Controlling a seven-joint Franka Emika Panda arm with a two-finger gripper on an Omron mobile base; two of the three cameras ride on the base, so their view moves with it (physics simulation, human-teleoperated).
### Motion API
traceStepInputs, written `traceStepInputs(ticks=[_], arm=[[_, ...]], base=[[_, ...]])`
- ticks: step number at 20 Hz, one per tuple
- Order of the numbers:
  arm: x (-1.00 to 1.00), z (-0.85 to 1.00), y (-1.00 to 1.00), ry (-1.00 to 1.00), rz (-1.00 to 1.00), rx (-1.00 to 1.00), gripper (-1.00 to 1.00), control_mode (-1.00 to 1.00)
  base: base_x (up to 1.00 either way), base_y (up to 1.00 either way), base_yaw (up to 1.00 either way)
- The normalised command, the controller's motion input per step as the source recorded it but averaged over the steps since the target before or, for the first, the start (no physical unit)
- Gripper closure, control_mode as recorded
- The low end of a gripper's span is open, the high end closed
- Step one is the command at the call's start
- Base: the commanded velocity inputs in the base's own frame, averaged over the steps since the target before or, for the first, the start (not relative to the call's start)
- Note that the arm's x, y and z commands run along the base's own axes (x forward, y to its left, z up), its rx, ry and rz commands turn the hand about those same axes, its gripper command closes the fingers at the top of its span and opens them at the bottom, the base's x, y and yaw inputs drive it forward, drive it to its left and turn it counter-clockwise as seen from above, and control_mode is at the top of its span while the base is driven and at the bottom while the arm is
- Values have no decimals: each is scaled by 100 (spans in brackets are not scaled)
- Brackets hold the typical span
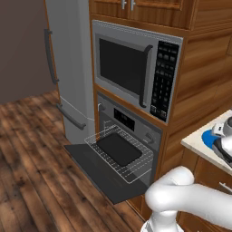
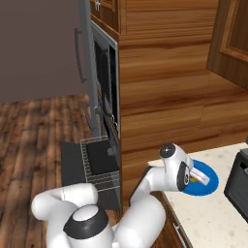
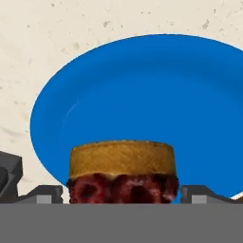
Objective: Take the baked cake out of the oven and place it on the plate for cooling. Then close the oven door.
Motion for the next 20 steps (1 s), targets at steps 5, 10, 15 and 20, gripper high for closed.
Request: traceStepInputs(ticks=[5,10,15,20], arm=[[7,19,11,0,-3,0,-100,-100],[-6,48,22,1,0,2,-100,-100],[-58,88,91,12,0,4,-100,-100],[-72,69,100,29,1,1,-100,-100]], base=[[0,0,0],[0,0,0],[0,0,0],[0,0,0]])
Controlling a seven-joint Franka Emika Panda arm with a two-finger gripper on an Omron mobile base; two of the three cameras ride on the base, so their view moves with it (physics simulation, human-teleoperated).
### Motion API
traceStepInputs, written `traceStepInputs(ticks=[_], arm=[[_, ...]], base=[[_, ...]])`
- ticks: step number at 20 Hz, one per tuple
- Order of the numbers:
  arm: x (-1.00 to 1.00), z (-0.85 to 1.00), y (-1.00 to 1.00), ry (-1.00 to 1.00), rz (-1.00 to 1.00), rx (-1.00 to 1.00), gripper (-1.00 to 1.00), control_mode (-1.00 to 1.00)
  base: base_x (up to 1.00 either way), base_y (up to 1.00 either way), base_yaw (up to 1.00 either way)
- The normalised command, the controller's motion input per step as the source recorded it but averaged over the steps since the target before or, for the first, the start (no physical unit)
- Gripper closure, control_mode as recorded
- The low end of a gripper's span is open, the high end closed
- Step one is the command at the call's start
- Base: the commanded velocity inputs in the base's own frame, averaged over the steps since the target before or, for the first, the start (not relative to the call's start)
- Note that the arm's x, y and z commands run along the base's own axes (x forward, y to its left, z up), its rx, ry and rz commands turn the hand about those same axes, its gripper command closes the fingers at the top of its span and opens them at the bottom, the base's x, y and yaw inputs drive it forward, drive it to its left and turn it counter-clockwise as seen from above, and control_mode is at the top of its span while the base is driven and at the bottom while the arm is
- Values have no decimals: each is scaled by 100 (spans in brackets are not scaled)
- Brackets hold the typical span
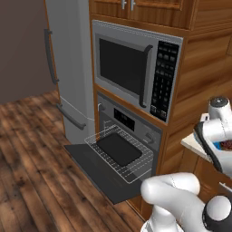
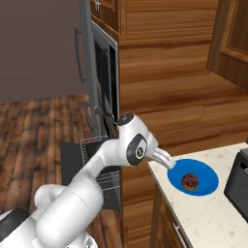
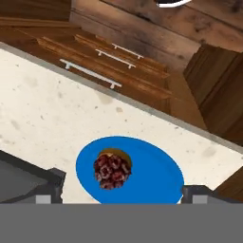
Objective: Take the baked cake out of the oven and place it on the plate for cooling. Then close the oven door.
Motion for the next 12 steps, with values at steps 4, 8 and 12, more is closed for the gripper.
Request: traceStepInputs(ticks=[4,8,12], arm=[[-42,44,96,47,14,1,-100,-100],[-32,19,92,28,25,10,-100,-100],[-12,0,77,17,35,28,-100,-100]], base=[[0,0,0],[0,0,0],[0,0,0]])
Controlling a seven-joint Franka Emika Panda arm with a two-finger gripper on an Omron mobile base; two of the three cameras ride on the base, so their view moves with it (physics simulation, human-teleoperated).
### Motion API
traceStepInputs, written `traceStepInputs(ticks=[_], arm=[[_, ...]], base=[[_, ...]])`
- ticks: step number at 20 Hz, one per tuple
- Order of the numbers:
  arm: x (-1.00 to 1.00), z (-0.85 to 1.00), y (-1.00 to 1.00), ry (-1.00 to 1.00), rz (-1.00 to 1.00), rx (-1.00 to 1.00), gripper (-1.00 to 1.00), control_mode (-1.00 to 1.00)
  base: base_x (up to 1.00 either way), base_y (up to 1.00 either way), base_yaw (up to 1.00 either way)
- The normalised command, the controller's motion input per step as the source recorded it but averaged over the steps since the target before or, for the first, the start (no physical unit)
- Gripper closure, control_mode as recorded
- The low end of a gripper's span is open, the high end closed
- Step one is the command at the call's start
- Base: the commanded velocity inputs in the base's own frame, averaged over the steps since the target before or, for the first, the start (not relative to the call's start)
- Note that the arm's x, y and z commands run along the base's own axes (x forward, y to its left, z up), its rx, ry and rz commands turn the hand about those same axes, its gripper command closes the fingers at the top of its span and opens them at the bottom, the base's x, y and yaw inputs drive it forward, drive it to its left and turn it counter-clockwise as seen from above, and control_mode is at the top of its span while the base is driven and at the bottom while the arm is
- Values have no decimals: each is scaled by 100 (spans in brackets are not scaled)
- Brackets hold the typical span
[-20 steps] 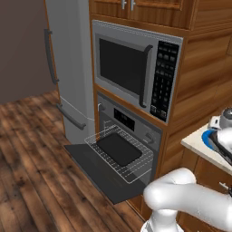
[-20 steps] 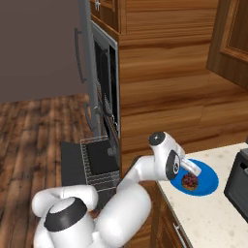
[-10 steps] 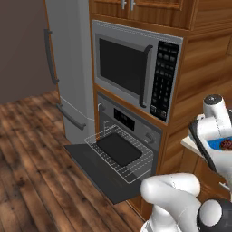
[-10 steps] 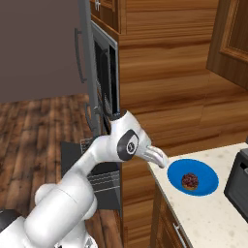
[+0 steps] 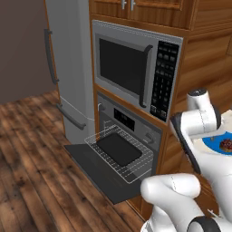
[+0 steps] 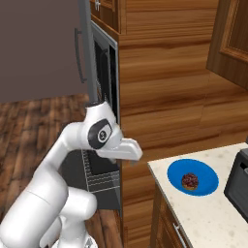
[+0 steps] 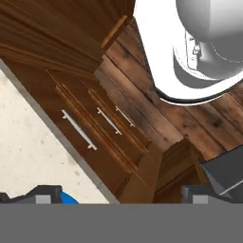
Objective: Take the baked cake out of the oven and place it on the plate for cooling. Then close the oven door.
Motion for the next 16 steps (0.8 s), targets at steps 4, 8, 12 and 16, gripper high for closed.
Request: traceStepInputs(ticks=[4,8,12,16], arm=[[-8,0,100,8,31,18,-100,-100],[-9,-1,100,0,17,4,-100,-100],[30,-20,100,-1,8,0,-100,-100],[51,-24,100,-2,10,0,-100,-100]], base=[[0,0,0],[0,0,0],[0,0,0],[0,0,0]])
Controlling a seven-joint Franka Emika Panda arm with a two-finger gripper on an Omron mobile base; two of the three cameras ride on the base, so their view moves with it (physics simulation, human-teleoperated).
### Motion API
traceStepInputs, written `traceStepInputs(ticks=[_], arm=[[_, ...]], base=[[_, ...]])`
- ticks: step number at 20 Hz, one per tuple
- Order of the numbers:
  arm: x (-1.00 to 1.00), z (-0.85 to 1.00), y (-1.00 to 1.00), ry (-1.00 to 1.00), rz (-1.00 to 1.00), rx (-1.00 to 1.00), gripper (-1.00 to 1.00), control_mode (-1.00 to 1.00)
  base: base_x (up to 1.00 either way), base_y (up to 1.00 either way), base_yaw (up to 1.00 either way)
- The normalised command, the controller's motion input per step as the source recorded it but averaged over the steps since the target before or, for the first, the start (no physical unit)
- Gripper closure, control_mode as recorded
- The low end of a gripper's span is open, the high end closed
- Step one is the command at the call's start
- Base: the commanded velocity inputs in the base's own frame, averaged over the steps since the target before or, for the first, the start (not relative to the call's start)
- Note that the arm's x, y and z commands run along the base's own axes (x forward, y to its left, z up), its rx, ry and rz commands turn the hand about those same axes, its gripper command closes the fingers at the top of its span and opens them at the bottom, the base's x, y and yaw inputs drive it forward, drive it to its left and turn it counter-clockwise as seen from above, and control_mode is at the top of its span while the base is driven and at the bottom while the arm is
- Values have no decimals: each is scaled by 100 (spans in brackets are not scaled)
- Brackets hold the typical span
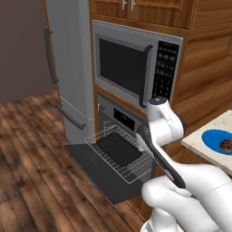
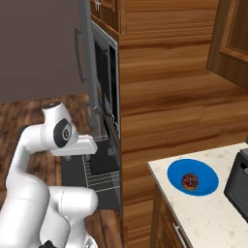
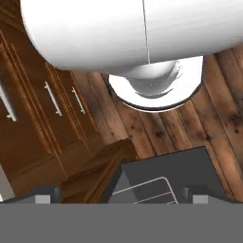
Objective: Take the baked cake out of the oven and place it on the plate for cooling. Then close the oven door.
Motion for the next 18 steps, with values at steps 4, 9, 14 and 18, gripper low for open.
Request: traceStepInputs(ticks=[4,9,14,18], arm=[[55,-28,100,-3,8,-2,-100,-100],[86,-42,89,-2,1,-8,-100,-100],[96,-27,36,-3,0,-10,-100,-100],[80,-24,0,0,5,-12,-100,-100]], base=[[0,0,0],[0,0,0],[0,0,0],[0,0,0]])
